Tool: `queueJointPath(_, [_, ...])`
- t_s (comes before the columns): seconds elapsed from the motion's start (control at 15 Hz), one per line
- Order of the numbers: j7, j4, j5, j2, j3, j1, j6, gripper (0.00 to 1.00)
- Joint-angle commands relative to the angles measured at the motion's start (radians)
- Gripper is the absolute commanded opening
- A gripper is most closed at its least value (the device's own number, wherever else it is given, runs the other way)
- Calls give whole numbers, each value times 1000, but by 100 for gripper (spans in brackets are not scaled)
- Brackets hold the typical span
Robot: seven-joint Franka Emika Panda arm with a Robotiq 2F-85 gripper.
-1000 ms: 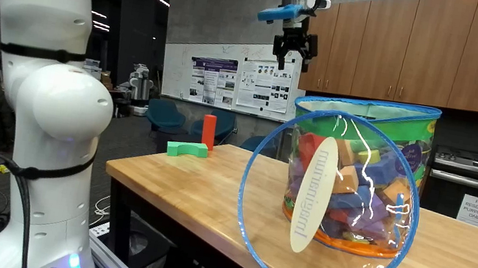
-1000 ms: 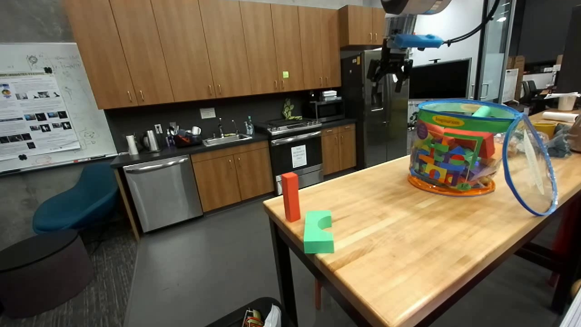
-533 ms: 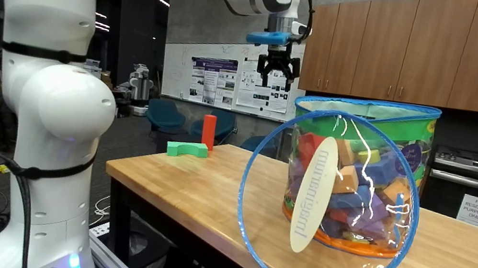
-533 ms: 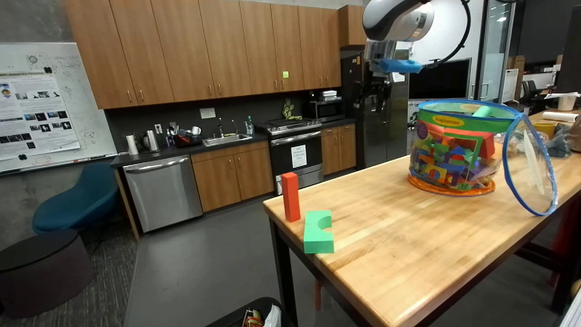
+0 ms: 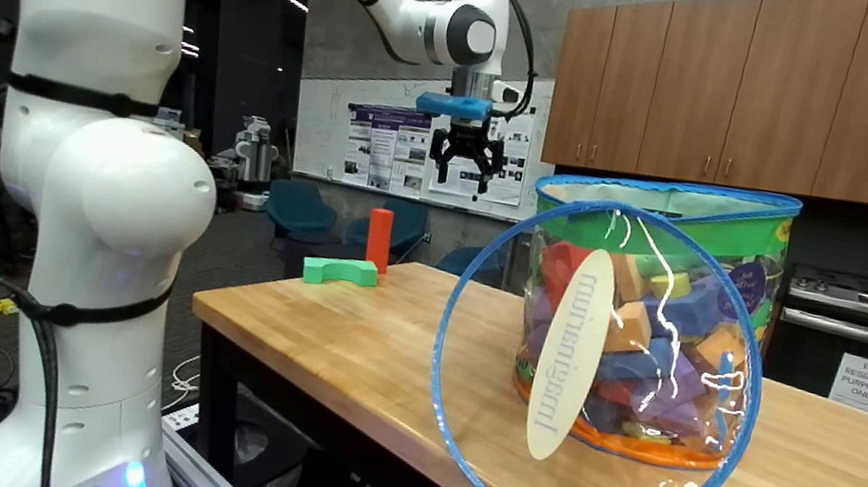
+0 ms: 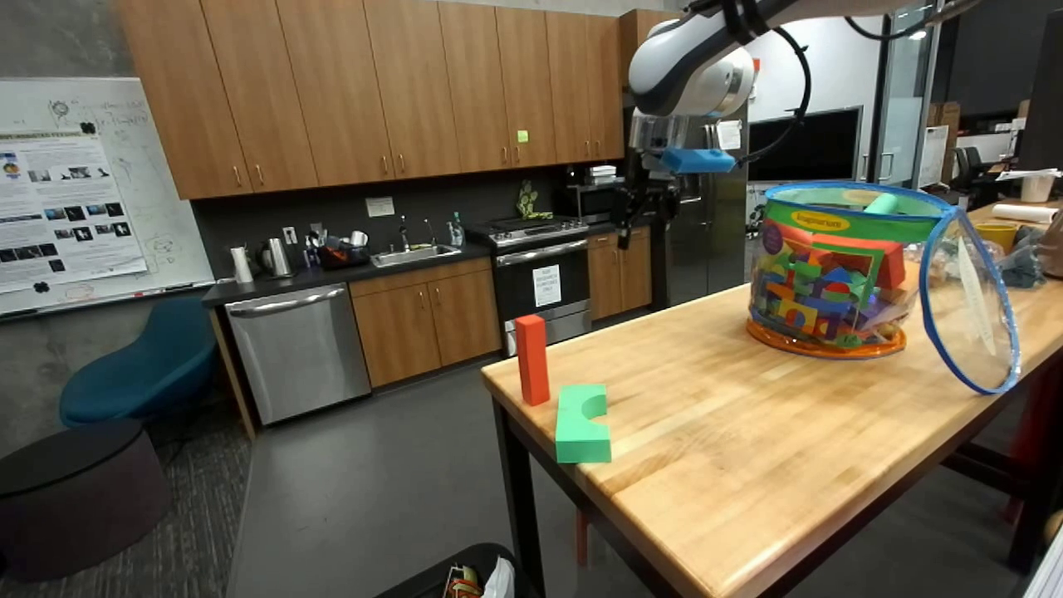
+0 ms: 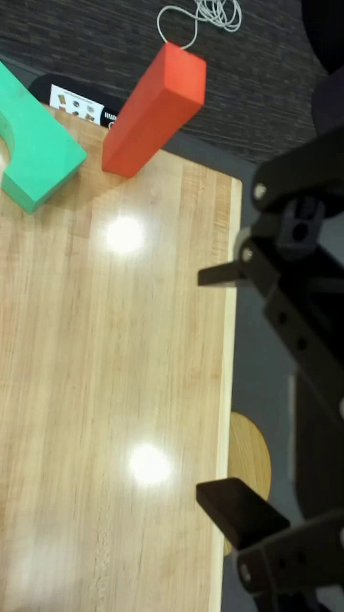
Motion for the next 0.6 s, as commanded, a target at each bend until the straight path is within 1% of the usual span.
queueJointPath(0.0, [22,2,10,19,25,26,2,100])
queueJointPath(0.27, [47,18,19,47,55,52,-4,100])
queueJointPath(0.53, [99,48,27,92,83,81,2,100])
